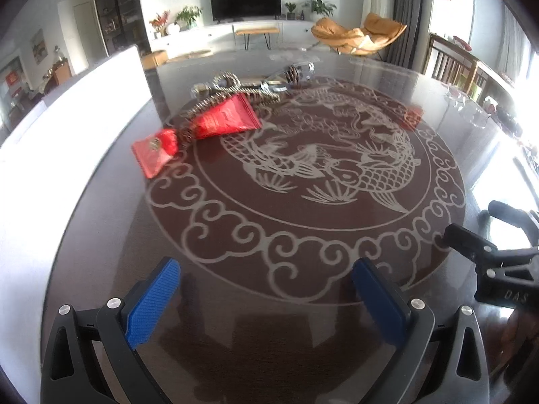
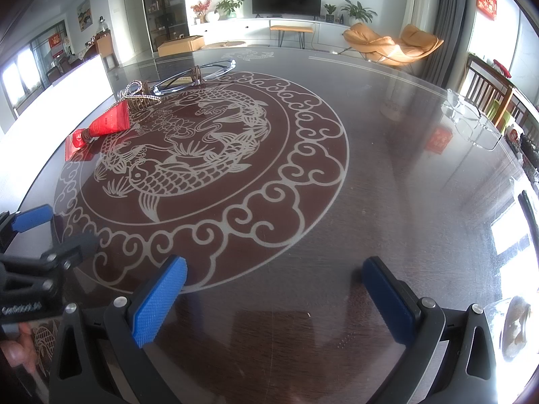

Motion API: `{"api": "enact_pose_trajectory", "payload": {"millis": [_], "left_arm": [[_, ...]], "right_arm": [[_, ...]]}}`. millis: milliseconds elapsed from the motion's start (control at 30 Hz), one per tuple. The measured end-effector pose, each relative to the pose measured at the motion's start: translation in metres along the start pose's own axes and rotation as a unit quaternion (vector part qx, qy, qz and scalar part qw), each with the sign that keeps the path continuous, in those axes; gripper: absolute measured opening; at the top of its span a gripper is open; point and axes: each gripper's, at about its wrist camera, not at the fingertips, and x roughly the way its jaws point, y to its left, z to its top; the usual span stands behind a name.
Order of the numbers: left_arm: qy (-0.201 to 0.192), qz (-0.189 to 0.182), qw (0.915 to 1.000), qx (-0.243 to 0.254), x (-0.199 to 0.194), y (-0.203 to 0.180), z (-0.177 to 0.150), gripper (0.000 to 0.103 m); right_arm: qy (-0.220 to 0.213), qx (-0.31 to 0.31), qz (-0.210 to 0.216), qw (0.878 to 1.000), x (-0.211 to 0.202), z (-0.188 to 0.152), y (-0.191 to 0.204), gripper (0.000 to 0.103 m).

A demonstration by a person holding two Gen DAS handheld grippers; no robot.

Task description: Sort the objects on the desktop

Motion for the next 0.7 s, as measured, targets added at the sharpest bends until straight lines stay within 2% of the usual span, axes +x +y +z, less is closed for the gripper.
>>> {"api": "enact_pose_trajectory", "payload": {"millis": [100,167,233,333,433,600,700], "left_arm": [[-0.038,0.007,0.9991,-0.017,-0.018,0.022,-0.008,0.103],[-0.038,0.013,0.9982,-0.045,-0.019,0.038,-0.011,0.103],[-0.035,0.000,0.9957,-0.086,-0.017,0.053,-0.012,0.103],[-0.032,0.006,0.9937,-0.108,-0.015,0.060,-0.013,0.103],[-0.039,0.011,0.9939,-0.103,-0.017,0.057,-0.016,0.103],[-0.050,0.032,0.9954,-0.075,-0.024,0.047,-0.013,0.103],[-0.058,0.039,0.9951,-0.070,-0.026,0.046,-0.012,0.103]], "right_arm": [[0.000,0.000,0.000,1.000,0.000,0.000,0.000,0.103],[0.000,0.000,0.000,1.000,0.000,0.000,0.000,0.103],[0.000,0.000,0.000,1.000,0.000,0.000,0.000,0.103],[0.000,0.000,0.000,1.000,0.000,0.000,0.000,0.103],[-0.003,-0.009,0.016,1.000,0.004,0.004,0.004,0.103],[-0.014,-0.029,0.091,0.995,0.035,0.057,0.030,0.103],[-0.034,-0.042,0.108,0.993,0.060,0.106,0.051,0.103]]}}
